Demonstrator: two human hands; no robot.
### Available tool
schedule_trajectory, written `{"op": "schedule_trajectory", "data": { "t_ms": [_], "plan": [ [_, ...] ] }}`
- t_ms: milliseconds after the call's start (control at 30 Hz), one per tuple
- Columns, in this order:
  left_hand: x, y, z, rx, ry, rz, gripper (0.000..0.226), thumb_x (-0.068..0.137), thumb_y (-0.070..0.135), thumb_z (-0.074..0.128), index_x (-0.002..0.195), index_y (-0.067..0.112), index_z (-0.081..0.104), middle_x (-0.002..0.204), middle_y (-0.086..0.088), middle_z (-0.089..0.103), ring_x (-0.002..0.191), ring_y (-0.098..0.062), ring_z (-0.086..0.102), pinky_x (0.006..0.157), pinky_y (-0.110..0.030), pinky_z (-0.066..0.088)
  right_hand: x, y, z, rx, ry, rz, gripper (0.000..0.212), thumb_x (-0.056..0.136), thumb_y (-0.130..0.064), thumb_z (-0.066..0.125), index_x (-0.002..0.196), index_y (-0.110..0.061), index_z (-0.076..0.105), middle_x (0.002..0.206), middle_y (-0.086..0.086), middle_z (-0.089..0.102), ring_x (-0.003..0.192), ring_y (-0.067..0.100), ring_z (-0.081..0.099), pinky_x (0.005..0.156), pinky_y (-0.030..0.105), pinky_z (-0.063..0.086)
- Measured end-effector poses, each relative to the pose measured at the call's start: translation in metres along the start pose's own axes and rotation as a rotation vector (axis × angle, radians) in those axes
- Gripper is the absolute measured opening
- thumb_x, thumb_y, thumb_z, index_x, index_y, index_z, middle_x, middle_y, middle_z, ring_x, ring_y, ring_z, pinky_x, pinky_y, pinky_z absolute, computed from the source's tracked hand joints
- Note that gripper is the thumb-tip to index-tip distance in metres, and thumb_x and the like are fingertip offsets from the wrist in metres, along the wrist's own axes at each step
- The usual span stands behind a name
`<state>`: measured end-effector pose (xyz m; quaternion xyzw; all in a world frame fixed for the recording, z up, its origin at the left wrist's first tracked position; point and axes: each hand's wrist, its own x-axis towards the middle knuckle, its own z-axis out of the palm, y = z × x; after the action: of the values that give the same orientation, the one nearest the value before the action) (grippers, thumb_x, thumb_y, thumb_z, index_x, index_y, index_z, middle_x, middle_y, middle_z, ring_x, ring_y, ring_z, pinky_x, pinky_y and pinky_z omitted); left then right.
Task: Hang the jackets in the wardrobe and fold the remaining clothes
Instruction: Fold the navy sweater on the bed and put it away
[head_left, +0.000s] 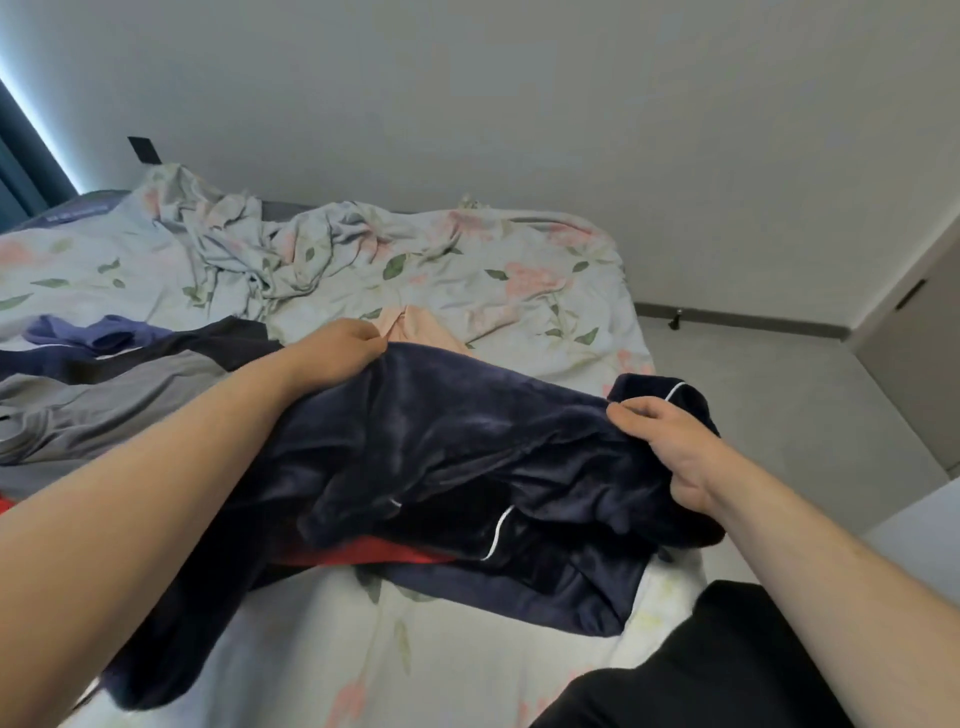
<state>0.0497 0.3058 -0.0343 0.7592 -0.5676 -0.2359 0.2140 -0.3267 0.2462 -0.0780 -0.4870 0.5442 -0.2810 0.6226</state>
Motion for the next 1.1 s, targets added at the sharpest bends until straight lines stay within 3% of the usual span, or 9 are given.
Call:
{"op": "schedule_trajectory", "data": {
  "t_ms": [133, 267, 400, 500, 600, 767, 867, 967, 1100],
  "plan": [
    [0.059, 0.025, 0.018, 0.058, 0.009, 0.008, 0.022, 0.1, 0.027, 0.044, 0.093, 0.015, 0.062, 0.104, -0.005, 0.063, 0.093, -0.02, 0.054, 0.08, -0.031, 0.036, 0.032, 0.006, -0.009, -0.115, 0.267, -0.079, 0.007, 0.091, -0.023, 0.07, 0.086, -0.019, 0.071, 0.088, 0.008, 0.074, 0.082, 0.026, 0.07, 0.077, 0.041, 0.058],
    [0.105, 0.041, 0.05, 0.124, -0.035, -0.041, 0.028, 0.1, 0.026, 0.044, 0.101, 0.006, 0.063, 0.116, -0.016, 0.063, 0.103, -0.032, 0.057, 0.087, -0.035, 0.043, 0.041, 0.012, 0.007, -0.87, 0.593, -0.422, 0.022, 0.087, -0.027, 0.064, 0.106, -0.017, 0.07, 0.11, 0.01, 0.066, 0.106, 0.035, 0.059, 0.092, 0.042, 0.046],
    [0.117, 0.045, 0.069, 0.228, -0.156, -0.04, 0.027, 0.1, 0.031, 0.047, 0.09, 0.012, 0.062, 0.111, -0.011, 0.066, 0.089, -0.023, 0.055, 0.079, -0.033, 0.04, 0.029, 0.026, 0.081, -1.103, 0.041, -0.955, 0.073, 0.076, -0.055, 0.069, 0.139, -0.022, 0.052, 0.143, 0.009, 0.05, 0.131, 0.026, 0.044, 0.11, 0.038, 0.032],
    [0.096, 0.049, 0.05, 0.29, -0.081, 0.02, 0.029, 0.1, 0.036, 0.043, 0.107, 0.016, 0.063, 0.119, -0.008, 0.062, 0.099, -0.024, 0.055, 0.083, -0.034, 0.041, 0.04, 0.027, 0.116, -1.129, -0.133, -0.762, 0.066, 0.085, -0.056, 0.063, 0.144, -0.032, 0.046, 0.152, 0.001, 0.04, 0.137, 0.022, 0.034, 0.115, 0.037, 0.022],
    [0.029, 0.036, 0.029, 0.252, 0.271, 0.218, 0.042, 0.094, 0.054, 0.04, 0.111, 0.023, 0.063, 0.105, 0.004, 0.059, 0.099, -0.021, 0.054, 0.086, -0.04, 0.044, 0.055, 0.012, 0.111, -0.719, -0.154, -0.547, 0.012, 0.089, -0.045, 0.059, 0.087, -0.036, 0.067, 0.094, -0.014, 0.067, 0.094, 0.01, 0.059, 0.087, 0.034, 0.042],
    [-0.094, -0.008, 0.048, 0.556, 0.262, 0.317, 0.088, 0.066, 0.064, 0.059, 0.135, 0.009, 0.058, 0.129, -0.009, 0.059, 0.115, -0.032, 0.056, 0.097, -0.044, 0.042, 0.08, -0.013, 0.068, -0.086, -0.07, -0.151, 0.034, 0.095, -0.049, 0.054, 0.099, -0.022, 0.073, 0.094, -0.005, 0.076, 0.086, 0.014, 0.072, 0.079, 0.033, 0.056],
    [-0.103, -0.033, 0.047, 0.458, 0.313, 0.168, 0.063, 0.068, 0.029, 0.046, 0.122, 0.002, 0.066, 0.124, -0.017, 0.063, 0.109, -0.039, 0.062, 0.094, -0.047, 0.048, 0.098, -0.028, 0.034, 0.195, -0.01, 0.018, 0.04, 0.094, -0.05, 0.06, 0.112, -0.017, 0.072, 0.104, 0.003, 0.076, 0.096, 0.025, 0.073, 0.091, 0.042, 0.055],
    [-0.082, -0.03, 0.025, 0.16, 0.383, -0.025, 0.023, 0.081, 0.013, 0.061, 0.1, 0.018, 0.072, 0.098, -0.003, 0.073, 0.094, -0.029, 0.067, 0.084, -0.037, 0.05, 0.103, -0.025, 0.005, 0.157, 0.04, 0.055, 0.038, 0.093, -0.045, 0.063, 0.122, -0.02, 0.067, 0.109, 0.002, 0.075, 0.099, 0.024, 0.071, 0.096, 0.044, 0.053],
    [-0.039, -0.006, -0.011, -0.081, 0.278, -0.067, 0.007, 0.082, 0.031, 0.069, 0.078, 0.025, 0.071, 0.067, 0.003, 0.069, 0.065, -0.01, 0.062, 0.066, -0.027, 0.046, 0.095, -0.018, -0.014, 0.198, 0.136, 0.061, 0.036, 0.097, -0.037, 0.059, 0.131, -0.029, 0.061, 0.114, -0.006, 0.071, 0.104, 0.02, 0.068, 0.094, 0.041, 0.054]
  ]
}}
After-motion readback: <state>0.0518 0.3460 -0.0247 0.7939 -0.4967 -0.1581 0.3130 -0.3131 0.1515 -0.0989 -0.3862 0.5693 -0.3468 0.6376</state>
